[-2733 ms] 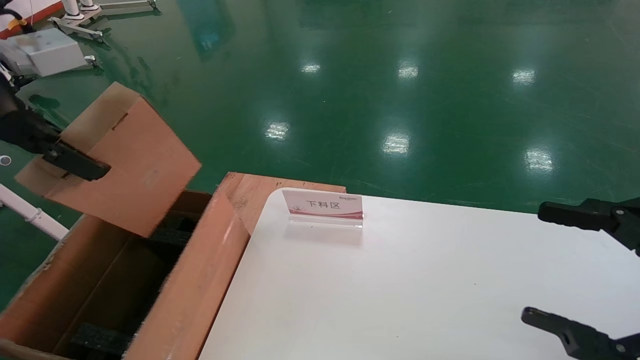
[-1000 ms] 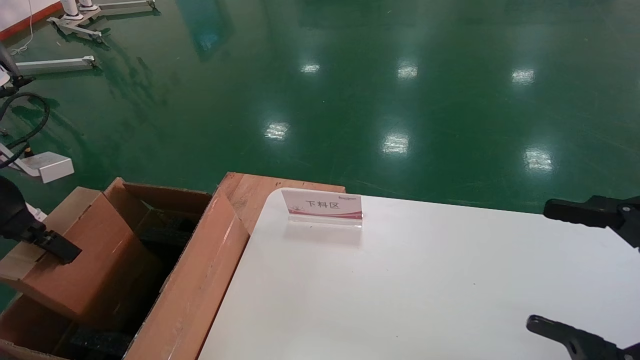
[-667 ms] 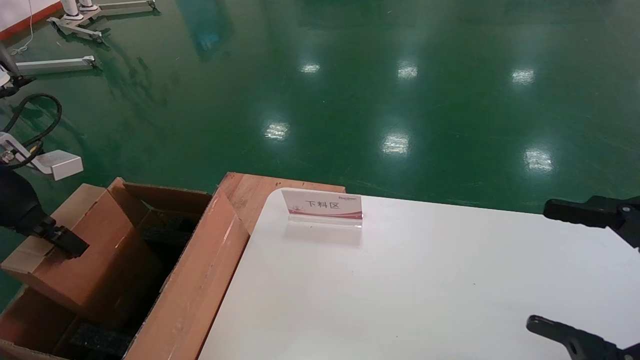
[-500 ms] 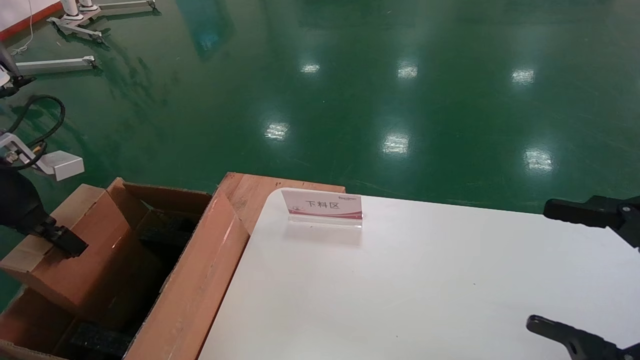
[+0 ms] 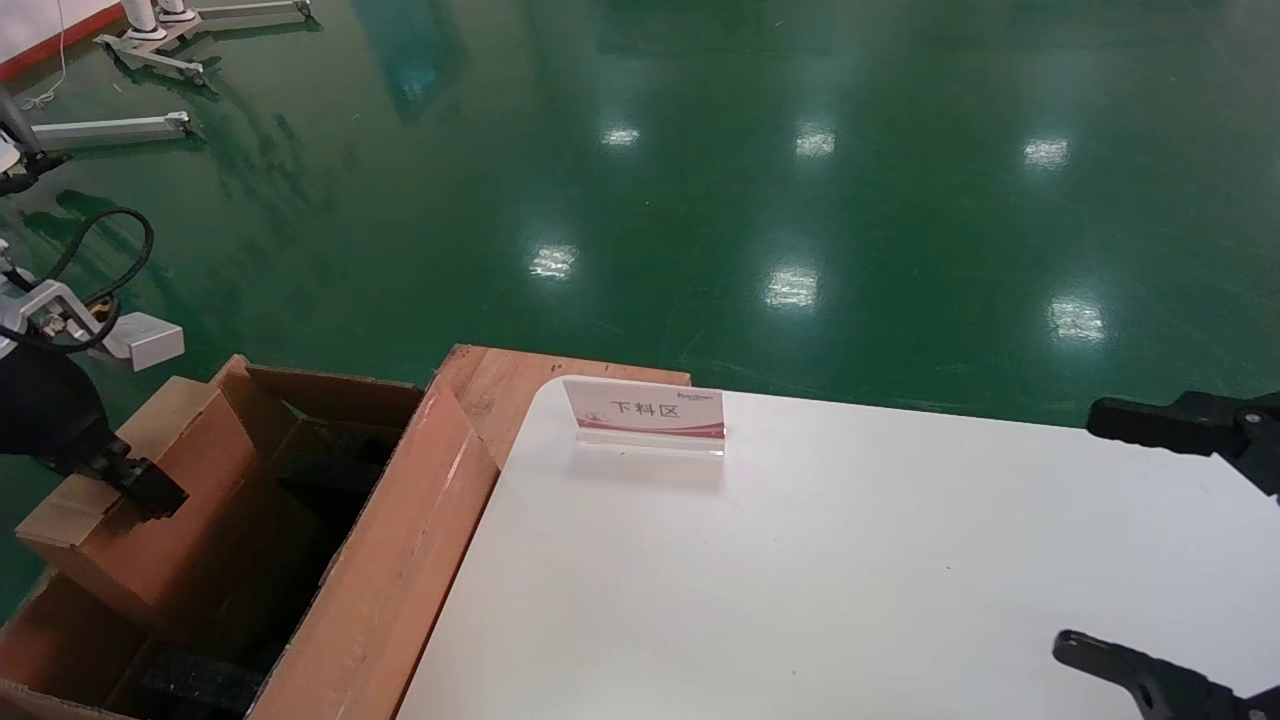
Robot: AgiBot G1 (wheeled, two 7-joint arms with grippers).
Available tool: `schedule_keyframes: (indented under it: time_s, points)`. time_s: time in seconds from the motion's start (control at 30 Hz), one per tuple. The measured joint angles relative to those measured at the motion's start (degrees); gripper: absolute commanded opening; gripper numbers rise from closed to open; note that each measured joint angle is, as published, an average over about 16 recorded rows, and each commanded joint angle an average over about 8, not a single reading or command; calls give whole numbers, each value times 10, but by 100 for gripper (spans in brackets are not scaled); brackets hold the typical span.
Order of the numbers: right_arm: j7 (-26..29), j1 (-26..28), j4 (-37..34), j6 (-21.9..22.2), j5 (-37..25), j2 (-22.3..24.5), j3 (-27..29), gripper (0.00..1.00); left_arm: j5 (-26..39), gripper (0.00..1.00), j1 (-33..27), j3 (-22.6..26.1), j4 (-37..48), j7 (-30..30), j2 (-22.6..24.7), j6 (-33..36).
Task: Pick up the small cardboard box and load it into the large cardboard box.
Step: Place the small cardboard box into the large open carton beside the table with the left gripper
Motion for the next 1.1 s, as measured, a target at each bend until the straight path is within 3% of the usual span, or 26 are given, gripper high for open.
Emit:
schedule_keyframes:
  time_s: [1.1]
  points:
    - [-1,0,0,0,1,0,-1,100,-25,0,115,-16,104,-3,23,-45]
